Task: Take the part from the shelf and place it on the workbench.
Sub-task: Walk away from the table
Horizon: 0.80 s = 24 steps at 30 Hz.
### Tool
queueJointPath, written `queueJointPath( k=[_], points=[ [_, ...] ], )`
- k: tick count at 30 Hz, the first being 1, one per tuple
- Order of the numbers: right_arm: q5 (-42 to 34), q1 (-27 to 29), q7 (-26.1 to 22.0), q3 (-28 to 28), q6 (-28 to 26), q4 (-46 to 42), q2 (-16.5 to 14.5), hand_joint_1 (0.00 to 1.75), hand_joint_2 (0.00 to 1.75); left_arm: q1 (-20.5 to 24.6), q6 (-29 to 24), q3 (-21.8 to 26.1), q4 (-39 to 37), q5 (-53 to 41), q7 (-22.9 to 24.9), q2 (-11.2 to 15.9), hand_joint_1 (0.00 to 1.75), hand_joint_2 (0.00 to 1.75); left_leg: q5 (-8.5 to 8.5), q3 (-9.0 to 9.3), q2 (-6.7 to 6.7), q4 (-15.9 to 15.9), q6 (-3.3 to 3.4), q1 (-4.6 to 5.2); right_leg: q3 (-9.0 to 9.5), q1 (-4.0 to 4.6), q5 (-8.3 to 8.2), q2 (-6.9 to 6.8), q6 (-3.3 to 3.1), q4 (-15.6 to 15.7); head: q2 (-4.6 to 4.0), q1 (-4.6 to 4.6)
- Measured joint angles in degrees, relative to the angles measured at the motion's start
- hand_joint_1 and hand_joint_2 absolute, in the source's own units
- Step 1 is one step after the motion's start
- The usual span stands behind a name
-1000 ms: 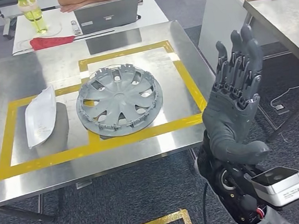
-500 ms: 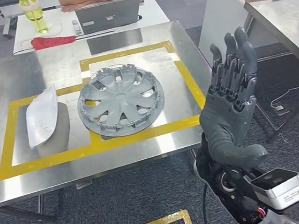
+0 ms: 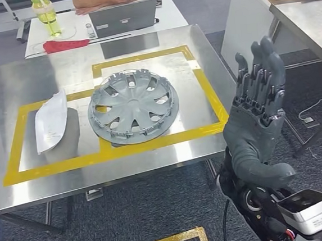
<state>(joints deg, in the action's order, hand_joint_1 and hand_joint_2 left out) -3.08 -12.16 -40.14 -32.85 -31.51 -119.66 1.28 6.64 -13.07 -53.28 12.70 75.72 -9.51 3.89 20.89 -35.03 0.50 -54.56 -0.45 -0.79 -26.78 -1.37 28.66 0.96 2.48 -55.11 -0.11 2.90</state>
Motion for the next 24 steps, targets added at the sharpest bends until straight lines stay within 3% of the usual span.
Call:
queueJointPath(
  k=[2,3,4,6,7,8,9,10,12,13,15,17,18,20,22,23,24],
  points=[
    [0.0,-0.07,0.01,-0.09,-0.05,-0.04,0.02,0.0,0.0,-0.02,-0.02,-0.07,0.0,-0.11,0.01,-0.02,0.0,0.0,-0.22,-0.28,0.0,-0.13,-0.82,-0.2,-0.71,0.07,-0.55,-0.04,-1.12,0.19,0.0,-0.52],
    [0.0,-0.11,0.01,-0.14,-0.08,-0.06,0.03,0.0,0.0,-0.04,-0.03,-0.09,0.0,-0.17,0.03,-0.03,0.0,0.0,0.86,-0.79,-0.03,-1.12,-1.08,-0.33,-1.14,0.08,-1.06,-0.16,-1.68,0.31,0.0,-0.87],
    [0.0,-0.14,0.01,-0.18,-0.13,-0.07,0.03,0.0,0.0,-0.06,-0.04,-0.11,0.0,-0.21,0.04,-0.05,0.0,0.0,3.03,-1.74,-0.06,-3.42,-1.23,-0.42,-1.71,0.04,-1.6,-0.3,-2.19,0.47,0.0,-1.26],
    [0.0,-0.15,0.01,-0.23,-0.25,-0.08,0.03,0.0,0.0,-0.02,-0.04,-0.14,0.0,-0.27,0.07,-0.14,0.0,0.0,9.08,-4.33,-0.13,-11.15,-1.38,-0.48,-3.15,0.24,-2.69,-0.45,-2.77,0.48,0.0,-2.06],
    [0.0,-0.12,0.03,-0.24,-0.31,-0.07,0.03,0.0,0.0,-0.01,-0.04,-0.14,0.0,-0.28,0.07,-0.18,0.0,0.0,11.2,-5.27,-0.13,-14.95,-1.43,-0.49,-3.91,0.42,-3.22,-0.5,-2.88,0.45,0.0,-2.29],
    [0.0,-0.08,0.04,-0.25,-0.35,-0.07,0.04,0.0,0.0,0.01,-0.04,-0.14,0.0,-0.29,0.07,-0.21,0.0,0.0,12.01,-5.45,-0.13,-17.36,-1.41,-0.5,-4.64,0.59,-3.75,-0.53,-2.91,0.43,0.0,-2.37],
    [0.0,-0.04,0.05,-0.25,-0.38,-0.06,0.07,0.0,0.0,0.01,-0.03,-0.14,0.0,-0.29,0.07,-0.22,0.0,0.0,11.54,-4.62,-0.13,-17.74,-1.29,-0.48,-5.29,0.74,-4.27,-0.53,-2.9,0.41,0.0,-2.38],
    [0.0,0.02,0.07,-0.26,-0.4,-0.05,0.12,0.0,0.0,0.02,-0.03,-0.14,0.0,-0.29,0.06,-0.24,0.0,0.0,10.23,-2.7,-0.13,-15.88,-1.06,-0.44,-5.88,0.85,-4.76,-0.52,-2.84,0.39,0.0,-2.39],
    [0.0,0.1,0.07,-0.27,-0.41,-0.07,0.23,0.0,0.0,0.08,-0.02,-0.14,0.0,-0.29,0.04,-0.19,0.0,0.0,7.95,3.65,-0.12,-7.5,-0.23,-0.11,-6.77,1.01,-5.67,-0.48,-2.57,0.32,0.0,-2.42],
    [0.0,0.14,0.05,-0.26,-0.42,-0.07,0.27,0.0,0.0,0.14,-0.01,-0.14,0.0,-0.31,0.02,-0.13,0.0,0.0,7.63,6.53,-0.12,-3.2,0.15,0.16,-7.08,1.04,-6.08,-0.51,-2.32,0.29,0.0,-2.42],
    [0.0,0.17,0.03,-0.26,-0.45,-0.08,0.31,0.0,0.0,0.29,0.01,-0.14,0.0,-0.33,-0.07,-0.02,0.0,0.0,7.74,9.25,-0.09,1.31,0.7,0.77,-7.33,0.94,-6.89,-0.63,-1.65,0.37,0.0,-2.36],
    [0.0,0.2,0.02,-0.27,-0.45,-0.08,0.39,0.0,0.0,0.31,0.02,-0.15,0.0,-0.34,-0.11,-0.05,0.0,0.0,7.04,8.85,-0.21,1.89,1.24,0.88,-7.49,0.76,-7.31,-0.68,-0.96,0.37,0.0,-2.32],
    [0.0,0.2,0.01,-0.27,-0.45,-0.08,0.46,0.0,0.0,0.29,0.02,-0.15,0.0,-0.34,-0.11,-0.08,0.0,0.0,6.56,8.5,-0.36,2.04,1.58,0.82,-7.9,0.7,-6.39,-0.68,-0.68,-0.36,0.0,-2.35],
    [0.0,0.23,0.01,-0.27,-0.45,-0.08,0.66,0.0,0.0,0.28,0.02,-0.15,0.0,-0.34,-0.09,-0.09,0.0,0.0,5.44,7.44,-0.76,2.24,2.26,0.63,-9.6,0.6,-1.63,-0.68,-0.23,-5.13,0.0,-2.03],
    [0.0,0.31,0.01,-0.27,-0.45,-0.08,0.86,0.0,0.0,0.29,0.02,-0.14,0.0,-0.34,-0.09,-0.05,0.0,0.0,4.38,5.98,-0.93,2.18,2.57,0.69,-11.6,0.6,3.64,-0.69,0.22,-13.03,0.0,-1.58],
    [0.0,0.38,0.01,-0.28,-0.45,-0.07,0.97,0.0,0.0,0.29,0.02,-0.14,0.0,-0.34,-0.09,-0.05,0.0,0.0,3.81,5.21,-0.96,2.12,2.55,0.72,-11.91,0.6,4.62,-0.69,0.4,-16.01,0.0,-1.44],
    [-0.01,0.43,0.01,-0.28,-0.45,-0.07,1.07,0.0,0.0,0.28,0.03,-0.15,0.0,-0.34,-0.09,-0.06,0.0,0.0,3.27,4.4,-0.97,2.01,2.47,0.74,-11.35,0.6,4.16,-0.7,0.48,-17.13,0.0,-1.26]
  ],
)
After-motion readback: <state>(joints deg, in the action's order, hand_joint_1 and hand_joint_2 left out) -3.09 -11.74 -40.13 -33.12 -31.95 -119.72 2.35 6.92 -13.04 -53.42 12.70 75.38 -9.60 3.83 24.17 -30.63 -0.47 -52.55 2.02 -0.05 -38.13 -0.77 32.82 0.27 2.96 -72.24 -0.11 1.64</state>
